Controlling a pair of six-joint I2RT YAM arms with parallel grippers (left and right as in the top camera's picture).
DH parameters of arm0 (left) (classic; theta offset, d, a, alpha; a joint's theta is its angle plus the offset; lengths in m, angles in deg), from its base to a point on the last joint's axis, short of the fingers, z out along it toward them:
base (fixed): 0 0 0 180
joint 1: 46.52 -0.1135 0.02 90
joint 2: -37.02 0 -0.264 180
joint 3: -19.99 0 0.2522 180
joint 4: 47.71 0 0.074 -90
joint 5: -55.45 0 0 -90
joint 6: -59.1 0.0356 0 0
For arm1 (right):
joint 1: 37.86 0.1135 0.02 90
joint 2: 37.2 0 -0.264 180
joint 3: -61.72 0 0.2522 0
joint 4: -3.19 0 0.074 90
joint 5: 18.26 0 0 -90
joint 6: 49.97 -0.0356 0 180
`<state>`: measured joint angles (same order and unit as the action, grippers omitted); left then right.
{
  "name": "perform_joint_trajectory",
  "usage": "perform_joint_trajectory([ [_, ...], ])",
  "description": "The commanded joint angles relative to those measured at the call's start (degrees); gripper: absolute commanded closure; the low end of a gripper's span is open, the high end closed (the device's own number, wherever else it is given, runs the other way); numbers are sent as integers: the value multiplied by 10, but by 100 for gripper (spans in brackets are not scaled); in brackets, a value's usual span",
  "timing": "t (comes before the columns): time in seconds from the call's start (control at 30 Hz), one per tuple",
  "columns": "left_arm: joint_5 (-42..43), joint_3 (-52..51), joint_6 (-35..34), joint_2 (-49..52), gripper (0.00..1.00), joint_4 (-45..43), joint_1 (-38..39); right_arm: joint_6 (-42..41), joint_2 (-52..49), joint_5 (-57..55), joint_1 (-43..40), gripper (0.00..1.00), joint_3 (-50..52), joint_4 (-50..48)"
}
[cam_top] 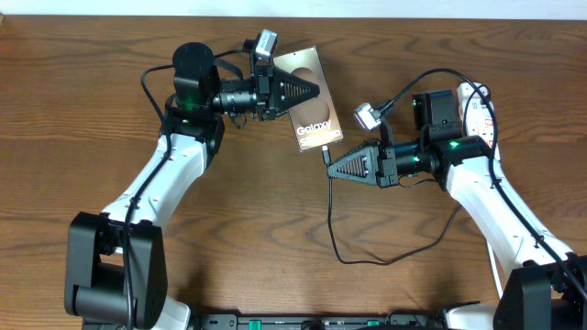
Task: Plug charger to phone and switch on socket
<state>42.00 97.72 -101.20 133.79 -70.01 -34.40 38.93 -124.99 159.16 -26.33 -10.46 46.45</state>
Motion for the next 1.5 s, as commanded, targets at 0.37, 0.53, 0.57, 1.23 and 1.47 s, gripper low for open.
perform_joint_trajectory([
  [0.37,8,4,-1,-11,93,-7,2,-21,2,-18,-2,99,-1,-2],
  [0.53,8,4,-1,-11,93,-7,2,-21,2,-18,-2,99,-1,-2],
  [0.57,8,4,-1,-11,93,-7,2,-21,2,-18,-2,99,-1,-3],
  [1.23,8,4,11,-11,93,-7,2,-47,1,-18,-2,99,-1,-24],
  [1.47,8,4,17,-11,92,-7,2,-69,2,-18,-2,99,-1,-36],
])
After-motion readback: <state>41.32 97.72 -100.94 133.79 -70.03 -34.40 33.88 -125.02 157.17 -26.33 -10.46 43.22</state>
